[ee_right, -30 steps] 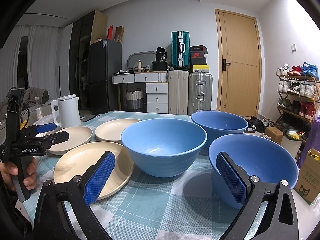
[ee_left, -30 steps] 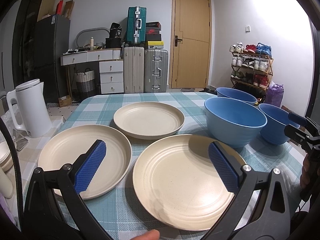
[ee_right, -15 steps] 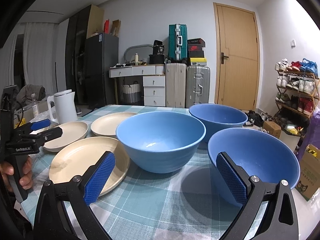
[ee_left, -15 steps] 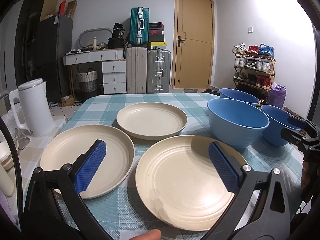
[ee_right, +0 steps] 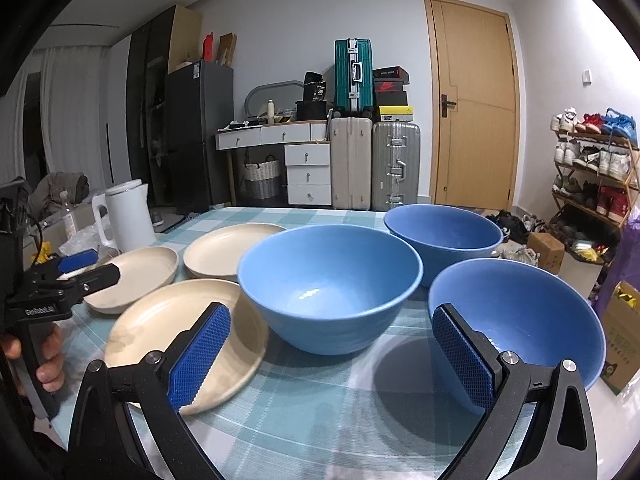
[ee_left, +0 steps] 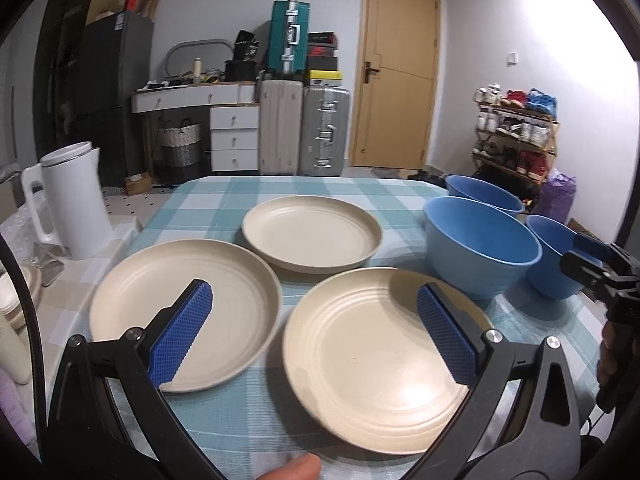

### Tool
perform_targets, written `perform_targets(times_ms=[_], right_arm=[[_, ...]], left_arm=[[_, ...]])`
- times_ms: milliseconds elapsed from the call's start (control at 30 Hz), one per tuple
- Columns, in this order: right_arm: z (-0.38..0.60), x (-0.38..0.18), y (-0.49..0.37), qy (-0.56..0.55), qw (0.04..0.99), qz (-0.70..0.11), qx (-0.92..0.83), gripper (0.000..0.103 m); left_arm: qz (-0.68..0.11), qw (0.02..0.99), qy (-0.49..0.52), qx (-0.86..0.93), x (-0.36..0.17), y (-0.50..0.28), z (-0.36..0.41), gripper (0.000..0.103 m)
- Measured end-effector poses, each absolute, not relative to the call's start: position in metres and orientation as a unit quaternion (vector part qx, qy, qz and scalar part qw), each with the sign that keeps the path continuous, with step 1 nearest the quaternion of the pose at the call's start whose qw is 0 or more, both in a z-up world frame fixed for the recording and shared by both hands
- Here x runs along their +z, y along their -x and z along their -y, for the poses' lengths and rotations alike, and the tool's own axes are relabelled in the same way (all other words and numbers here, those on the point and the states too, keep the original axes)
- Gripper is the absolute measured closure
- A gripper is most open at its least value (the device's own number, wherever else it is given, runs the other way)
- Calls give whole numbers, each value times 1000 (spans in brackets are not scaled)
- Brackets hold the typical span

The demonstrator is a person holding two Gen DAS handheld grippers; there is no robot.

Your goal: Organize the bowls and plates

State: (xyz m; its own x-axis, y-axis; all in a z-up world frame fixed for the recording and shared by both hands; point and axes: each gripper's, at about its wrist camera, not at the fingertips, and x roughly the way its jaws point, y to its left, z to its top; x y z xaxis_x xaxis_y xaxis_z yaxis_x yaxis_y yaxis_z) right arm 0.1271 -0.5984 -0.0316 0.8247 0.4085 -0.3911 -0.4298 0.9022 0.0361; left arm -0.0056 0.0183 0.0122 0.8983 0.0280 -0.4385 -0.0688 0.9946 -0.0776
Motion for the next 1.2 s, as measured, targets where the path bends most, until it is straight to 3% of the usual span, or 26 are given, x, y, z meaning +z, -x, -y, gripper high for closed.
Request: perform_targets(times_ms=[700,1200], right_arm=[[515,21,-156,39,931,-255,260,0],[429,28,-173,72,903,-287,312,0]], left_arm=[[-258,953,102,126,50,26,-106,1],[-295,927,149,174,16,17,-178,1]])
